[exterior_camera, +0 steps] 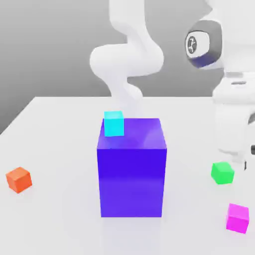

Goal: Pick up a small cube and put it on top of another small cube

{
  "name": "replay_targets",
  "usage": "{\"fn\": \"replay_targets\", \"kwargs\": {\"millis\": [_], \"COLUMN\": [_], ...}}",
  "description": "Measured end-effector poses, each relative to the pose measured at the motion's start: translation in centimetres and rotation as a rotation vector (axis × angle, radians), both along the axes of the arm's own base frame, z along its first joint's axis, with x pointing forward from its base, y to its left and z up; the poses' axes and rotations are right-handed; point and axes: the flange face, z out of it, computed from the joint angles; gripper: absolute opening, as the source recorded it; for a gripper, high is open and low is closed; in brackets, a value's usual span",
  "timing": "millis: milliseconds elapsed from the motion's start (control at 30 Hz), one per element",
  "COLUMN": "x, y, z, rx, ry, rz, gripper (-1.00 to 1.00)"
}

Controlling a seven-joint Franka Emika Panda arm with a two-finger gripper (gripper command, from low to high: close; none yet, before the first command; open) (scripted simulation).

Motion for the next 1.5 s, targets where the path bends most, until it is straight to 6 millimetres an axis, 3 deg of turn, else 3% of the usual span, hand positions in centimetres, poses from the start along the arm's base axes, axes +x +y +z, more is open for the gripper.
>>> {"fn": "replay_targets", "kwargs": {"millis": [200, 333, 367, 600, 767, 967, 1067, 1167, 1233, 1400, 1433, 1500], "x": [-4.0, -4.6, -4.6, -4.7, -5.0, -13.2, -18.4, -22.0, -23.1, -23.2, -23.3, -23.3], "y": [3.5, 3.9, 3.9, 3.9, 4.0, 6.6, 7.8, 7.0, 6.5, 6.3, 6.2, 6.2], "z": [-10.9, -16.5, -17.6, -17.7, -12.2, -8.5, -7.3, -6.7, -7.3, -11.6, -12.5, -12.5], "rx": [-0.080, -0.088, -0.088, -0.089, -0.088, -0.076, -0.094, -0.124, -0.141, -0.148, -0.147, -0.147], "ry": [0.128, 0.143, 0.143, 0.144, 0.145, 0.141, 0.128, 0.112, 0.105, 0.101, 0.102, 0.102], "rz": [0.216, 0.241, 0.242, 0.243, 0.256, 0.592, 0.803, 0.968, 1.025, 1.039, 1.042, 1.041], "gripper": [0.00, 0.00, -1.00, -1.00, -1.00, -1.00, -1.00, -1.00, -1.00, -1.00, 1.00, 1.00]}}
